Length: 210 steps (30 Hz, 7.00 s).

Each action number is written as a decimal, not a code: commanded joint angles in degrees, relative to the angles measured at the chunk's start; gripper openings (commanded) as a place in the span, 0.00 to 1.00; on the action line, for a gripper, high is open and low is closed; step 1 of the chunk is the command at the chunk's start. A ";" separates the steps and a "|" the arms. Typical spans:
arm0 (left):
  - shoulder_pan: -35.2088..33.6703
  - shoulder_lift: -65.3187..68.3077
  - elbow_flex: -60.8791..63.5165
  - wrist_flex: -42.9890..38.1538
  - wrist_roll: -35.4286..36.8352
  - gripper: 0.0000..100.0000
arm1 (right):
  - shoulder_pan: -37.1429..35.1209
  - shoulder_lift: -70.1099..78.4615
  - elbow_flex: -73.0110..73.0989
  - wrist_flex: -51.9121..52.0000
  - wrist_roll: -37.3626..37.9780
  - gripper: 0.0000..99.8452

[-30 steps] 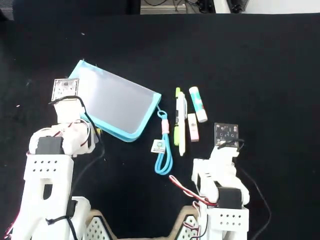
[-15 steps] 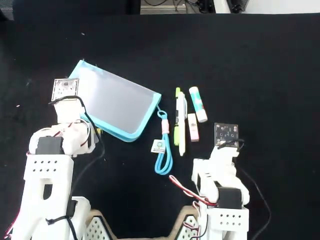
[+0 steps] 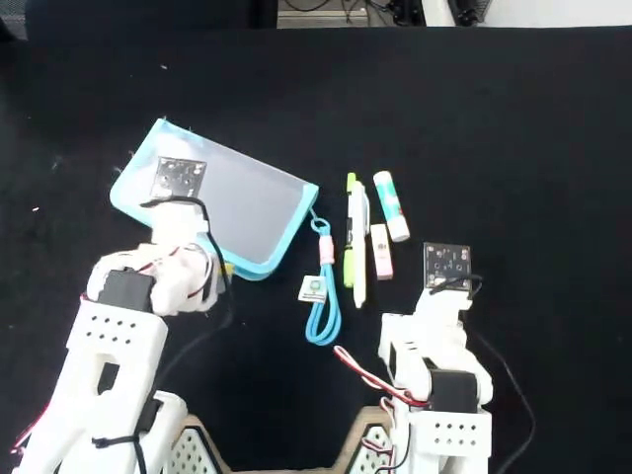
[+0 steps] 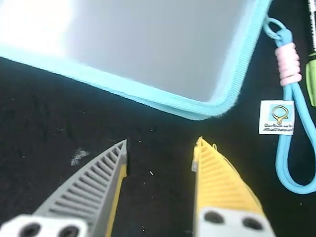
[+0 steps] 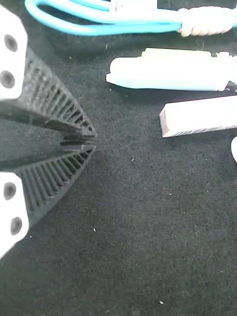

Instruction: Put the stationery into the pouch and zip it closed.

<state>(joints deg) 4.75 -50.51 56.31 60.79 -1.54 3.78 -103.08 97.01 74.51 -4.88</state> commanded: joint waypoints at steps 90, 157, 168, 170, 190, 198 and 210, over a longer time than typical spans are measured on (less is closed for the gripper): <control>-4.62 -0.44 8.75 -9.41 4.31 0.32 | -7.74 -5.49 -10.42 -20.31 21.36 0.04; -7.87 -0.53 10.95 -12.66 3.96 0.26 | -23.47 99.30 -51.12 -49.58 3.25 0.16; -7.87 -0.53 10.95 -12.66 3.96 0.26 | -23.30 102.55 -54.81 -48.88 5.98 0.15; -7.87 -0.53 10.95 -12.66 3.96 0.26 | -23.30 102.73 -54.81 -48.88 9.58 0.15; -7.87 -0.53 10.95 -12.31 3.96 0.26 | -22.07 105.98 -60.88 -39.82 14.77 0.01; -7.87 -0.53 10.95 -12.40 3.96 0.26 | -21.80 83.12 -47.43 -39.47 16.79 0.01; -16.84 -0.62 -3.82 2.02 3.96 0.26 | -22.15 61.41 -54.11 -38.33 32.18 0.01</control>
<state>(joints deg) -9.58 -50.51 60.18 57.98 2.24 -18.73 -36.35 48.75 35.30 25.98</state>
